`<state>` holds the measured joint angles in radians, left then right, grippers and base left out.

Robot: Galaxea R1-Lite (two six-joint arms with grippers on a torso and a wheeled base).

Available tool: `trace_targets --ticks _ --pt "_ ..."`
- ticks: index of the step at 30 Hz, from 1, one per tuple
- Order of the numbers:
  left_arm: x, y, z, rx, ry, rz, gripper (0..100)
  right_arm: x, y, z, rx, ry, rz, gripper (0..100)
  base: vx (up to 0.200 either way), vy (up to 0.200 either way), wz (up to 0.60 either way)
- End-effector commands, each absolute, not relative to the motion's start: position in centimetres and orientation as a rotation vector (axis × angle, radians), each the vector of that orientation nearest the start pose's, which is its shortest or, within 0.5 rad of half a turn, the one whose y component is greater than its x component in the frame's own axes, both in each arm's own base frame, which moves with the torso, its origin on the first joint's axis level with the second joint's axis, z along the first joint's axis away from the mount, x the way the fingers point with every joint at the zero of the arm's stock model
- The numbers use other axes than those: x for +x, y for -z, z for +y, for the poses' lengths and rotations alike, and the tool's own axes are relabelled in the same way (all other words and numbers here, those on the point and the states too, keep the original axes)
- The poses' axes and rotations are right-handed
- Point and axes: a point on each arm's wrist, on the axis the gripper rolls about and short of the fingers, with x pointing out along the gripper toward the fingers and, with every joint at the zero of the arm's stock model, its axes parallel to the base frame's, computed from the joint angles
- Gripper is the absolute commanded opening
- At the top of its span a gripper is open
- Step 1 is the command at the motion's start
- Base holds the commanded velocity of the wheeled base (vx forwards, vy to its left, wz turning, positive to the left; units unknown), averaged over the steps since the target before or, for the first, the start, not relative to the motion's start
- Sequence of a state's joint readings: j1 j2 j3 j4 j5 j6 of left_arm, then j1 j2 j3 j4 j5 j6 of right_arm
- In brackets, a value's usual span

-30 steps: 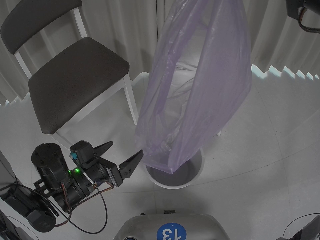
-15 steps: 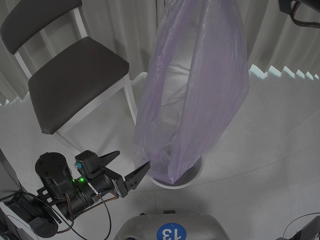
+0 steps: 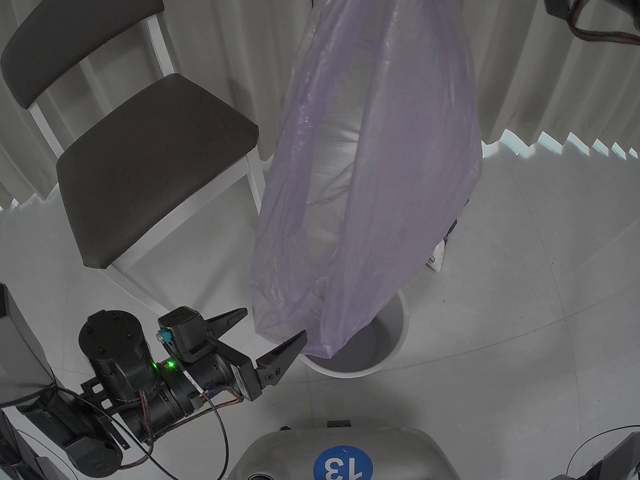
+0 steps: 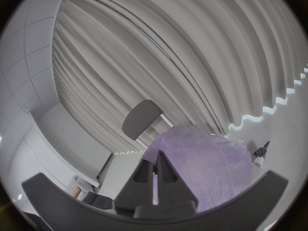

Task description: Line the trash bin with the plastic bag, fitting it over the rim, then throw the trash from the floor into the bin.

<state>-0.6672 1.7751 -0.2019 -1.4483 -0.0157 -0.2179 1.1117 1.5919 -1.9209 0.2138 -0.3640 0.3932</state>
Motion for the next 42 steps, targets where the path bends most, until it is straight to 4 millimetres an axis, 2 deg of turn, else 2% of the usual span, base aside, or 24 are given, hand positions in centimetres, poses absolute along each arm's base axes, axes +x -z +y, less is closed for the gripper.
trace_targets --ticks 1,15,16,26,32,39,42 --pt "19.1 -10.1 -14.7 -0.167 0.656 0.205 100 11.7 -44.0 21.9 0.456 -0.754 0.060 0 0.000 0.000 0.00" --pt "19.9 -9.6 -15.2 -0.217 0.656 0.176 100 11.3 -44.0 21.9 0.457 -0.768 0.062 0 0.000 0.000 0.00" --pt "19.9 -9.6 -15.2 -0.217 0.656 0.175 0 11.3 -44.0 21.9 0.457 -0.768 0.062 0 0.000 0.000 0.00" --pt "20.0 -9.8 -15.2 -0.233 0.663 0.175 0 11.3 -43.6 22.0 0.445 -0.764 0.076 0 0.000 0.000 0.00" --pt "19.5 -11.1 -14.4 -0.259 0.658 0.129 0 11.2 -43.1 21.6 0.425 -0.754 0.092 0 0.000 0.000 0.00" --pt "18.8 -13.0 -13.3 -0.288 0.649 0.054 0 11.6 -42.5 19.9 0.389 -0.698 0.115 0 0.000 0.000 0.00" --pt "17.9 -14.0 -12.6 -0.306 0.655 0.011 0 12.4 -41.1 18.6 0.327 -0.634 0.178 0 0.000 0.000 0.00"
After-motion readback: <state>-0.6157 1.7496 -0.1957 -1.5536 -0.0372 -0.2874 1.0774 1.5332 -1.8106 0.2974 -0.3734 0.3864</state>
